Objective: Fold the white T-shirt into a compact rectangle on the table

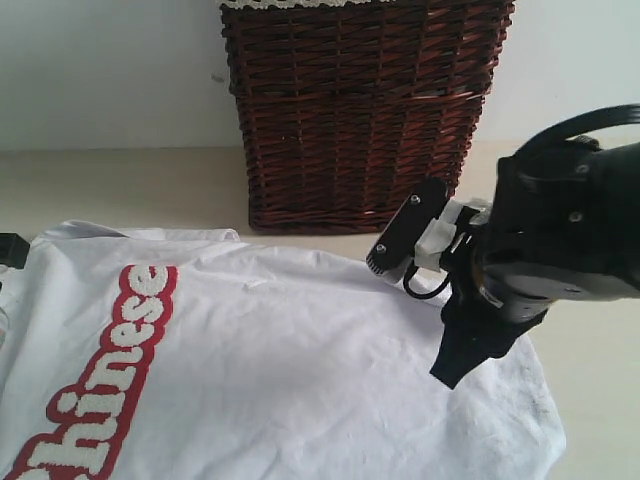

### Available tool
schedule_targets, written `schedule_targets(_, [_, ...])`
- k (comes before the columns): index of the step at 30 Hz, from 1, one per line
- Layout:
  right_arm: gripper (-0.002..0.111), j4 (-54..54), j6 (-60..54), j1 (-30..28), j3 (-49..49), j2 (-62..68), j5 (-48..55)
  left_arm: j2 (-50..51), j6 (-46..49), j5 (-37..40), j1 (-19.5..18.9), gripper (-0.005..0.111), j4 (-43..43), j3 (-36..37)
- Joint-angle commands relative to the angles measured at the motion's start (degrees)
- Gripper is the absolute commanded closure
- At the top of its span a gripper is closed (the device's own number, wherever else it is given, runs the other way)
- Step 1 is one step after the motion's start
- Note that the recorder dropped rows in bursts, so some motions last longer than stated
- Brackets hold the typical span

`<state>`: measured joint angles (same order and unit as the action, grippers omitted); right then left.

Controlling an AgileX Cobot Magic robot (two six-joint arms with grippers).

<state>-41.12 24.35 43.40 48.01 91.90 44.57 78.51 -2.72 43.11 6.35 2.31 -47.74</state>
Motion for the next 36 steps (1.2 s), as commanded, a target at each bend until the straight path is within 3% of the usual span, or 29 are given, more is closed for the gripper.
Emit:
schedule_targets(1, [0.062,-5.4,4.6,-3.3,1.8,7.1,-3.6,-0.4,3.5,-1.0,-0.1,0.079,4.6,-0.2])
schedule_targets(12, [0.068,-9.9,7.9,-5.8,5.7,18.6,-5.7,-0.4,6.6,-3.6,-0.1,0.079,9.2,-0.6])
schedule_targets(19, [0.100,-22.3,17.6,-5.8,5.7,19.3,-2.7,-0.4,9.4,-3.2,-0.1,0.079,12.5,-0.8])
schedule_targets(22, [0.108,-30.8,24.3,-5.9,5.7,19.3,0.5,-0.4,9.4,-3.0,-0.1,0.079,12.6,-0.8])
schedule_targets(29, [0.104,-47.1,39.6,-7.1,5.7,19.3,4.3,-0.4,12.9,-2.5,-0.1,0.079,16.7,-0.8])
schedule_targets(36, [0.074,-51.7,42.5,-8.3,5.8,19.3,6.1,-0.4,14.2,-2.3,-0.1,0.079,18.3,-0.8])
